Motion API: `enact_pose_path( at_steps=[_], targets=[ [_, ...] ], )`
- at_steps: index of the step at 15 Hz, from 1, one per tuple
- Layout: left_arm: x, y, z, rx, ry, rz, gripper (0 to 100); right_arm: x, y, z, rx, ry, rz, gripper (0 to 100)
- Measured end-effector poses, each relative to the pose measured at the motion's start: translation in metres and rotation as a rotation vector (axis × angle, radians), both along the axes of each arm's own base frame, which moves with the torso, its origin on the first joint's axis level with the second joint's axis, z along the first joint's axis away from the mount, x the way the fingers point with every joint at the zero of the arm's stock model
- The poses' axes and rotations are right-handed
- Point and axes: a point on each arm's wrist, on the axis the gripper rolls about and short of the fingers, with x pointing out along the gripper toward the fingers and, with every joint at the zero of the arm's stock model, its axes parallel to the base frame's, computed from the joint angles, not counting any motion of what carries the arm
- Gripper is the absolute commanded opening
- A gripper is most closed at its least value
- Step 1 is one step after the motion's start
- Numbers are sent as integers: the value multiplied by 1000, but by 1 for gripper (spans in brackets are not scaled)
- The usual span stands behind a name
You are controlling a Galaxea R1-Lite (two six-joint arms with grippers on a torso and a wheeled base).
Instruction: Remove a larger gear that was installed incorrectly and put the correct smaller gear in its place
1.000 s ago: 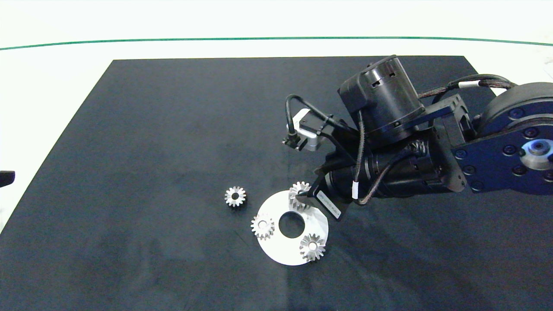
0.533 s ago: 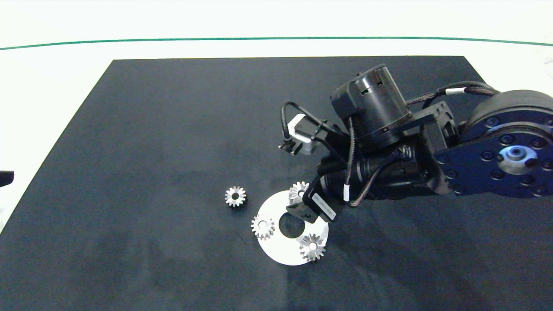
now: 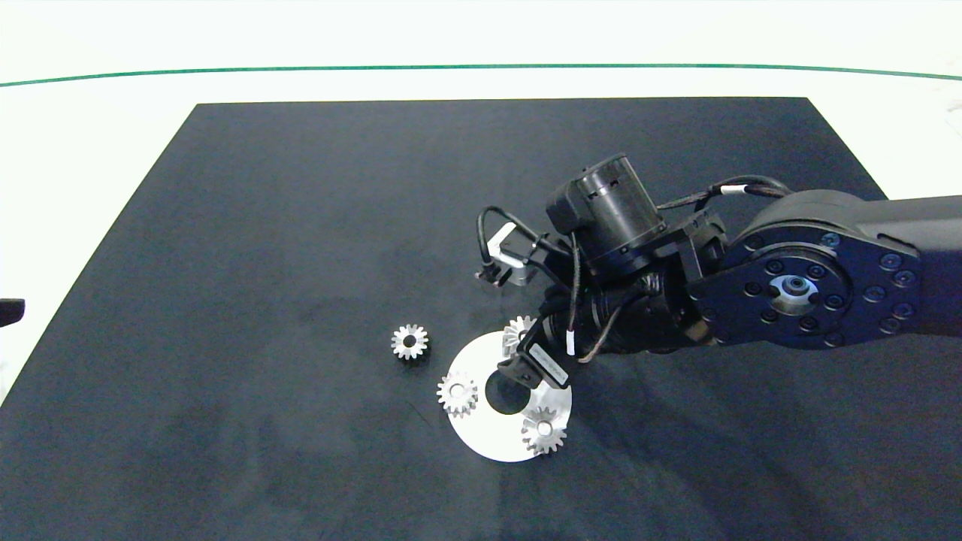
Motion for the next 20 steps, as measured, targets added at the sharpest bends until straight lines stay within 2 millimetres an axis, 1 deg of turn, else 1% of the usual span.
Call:
enact_pose_path(
  at_steps=[3,8,13,20],
  targets=[
    [0,0,0,0,0,0,100,4,-3,-2,-12,2,-15,85],
    [0,0,0,0,-1,1,100,8,0,-9,-26,12,-16,74],
    [0,0,0,1,-2,0,100,8,4,-13,-46,11,-5,65],
    [0,0,0,2,-2,0,100,8,3,-18,-71,33,-7,50]
  ],
)
